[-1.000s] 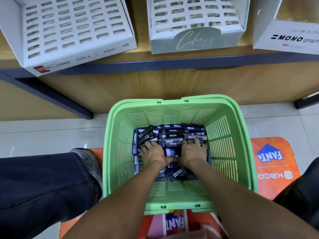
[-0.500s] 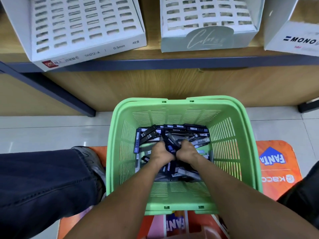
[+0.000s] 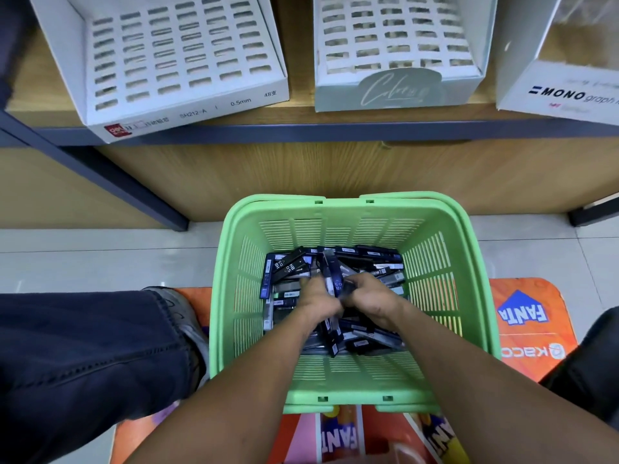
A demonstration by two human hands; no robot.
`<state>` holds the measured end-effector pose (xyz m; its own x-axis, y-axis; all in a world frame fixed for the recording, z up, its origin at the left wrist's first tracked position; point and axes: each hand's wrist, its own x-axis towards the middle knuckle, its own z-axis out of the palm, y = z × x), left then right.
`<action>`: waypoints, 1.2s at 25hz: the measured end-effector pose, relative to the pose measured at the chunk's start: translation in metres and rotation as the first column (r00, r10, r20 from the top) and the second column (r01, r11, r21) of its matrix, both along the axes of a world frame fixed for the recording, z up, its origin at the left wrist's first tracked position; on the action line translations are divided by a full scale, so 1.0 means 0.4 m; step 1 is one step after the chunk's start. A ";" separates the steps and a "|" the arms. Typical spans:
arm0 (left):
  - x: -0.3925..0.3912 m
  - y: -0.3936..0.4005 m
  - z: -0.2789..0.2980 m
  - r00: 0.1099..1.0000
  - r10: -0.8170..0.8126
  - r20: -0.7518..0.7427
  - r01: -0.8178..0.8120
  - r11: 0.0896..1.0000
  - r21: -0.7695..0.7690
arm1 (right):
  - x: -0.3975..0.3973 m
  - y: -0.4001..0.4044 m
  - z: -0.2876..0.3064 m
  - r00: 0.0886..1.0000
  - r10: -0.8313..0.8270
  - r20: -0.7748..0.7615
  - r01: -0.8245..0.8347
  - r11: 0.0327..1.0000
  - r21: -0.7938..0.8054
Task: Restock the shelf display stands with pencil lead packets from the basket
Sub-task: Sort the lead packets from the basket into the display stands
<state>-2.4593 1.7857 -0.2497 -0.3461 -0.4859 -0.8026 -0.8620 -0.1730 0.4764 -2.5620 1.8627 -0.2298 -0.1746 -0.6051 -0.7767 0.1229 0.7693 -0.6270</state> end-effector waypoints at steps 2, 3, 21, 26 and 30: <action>0.001 0.001 0.004 0.996 -0.081 0.040 0.084 0.994 -0.066 | 0.005 -0.007 -0.005 0.999 -0.046 0.008 0.046 0.999 -0.018; 0.002 0.001 0.007 0.996 -0.073 0.041 0.076 0.995 -0.067 | 0.007 -0.010 -0.012 0.997 -0.080 0.007 0.080 0.997 -0.014; 0.037 -0.060 -0.001 0.916 -0.401 0.030 0.393 0.879 -0.270 | -0.034 0.053 -0.013 0.795 -0.597 0.105 0.595 0.802 0.060; 0.015 -0.084 0.032 0.974 -0.102 -0.201 0.029 0.940 -0.340 | -0.027 0.070 -0.023 0.848 -0.510 0.145 0.507 0.860 0.059; -0.004 -0.047 0.052 0.925 0.272 -0.264 -0.276 0.961 0.022 | -0.006 0.061 -0.016 0.877 -0.386 0.288 0.394 0.919 0.031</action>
<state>-2.4609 1.7668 -0.2291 -0.3952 -0.6027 -0.6932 -0.6260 -0.3755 0.6834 -2.5645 1.8869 -0.2361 -0.1768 -0.5556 -0.8124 0.5840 0.6052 -0.5410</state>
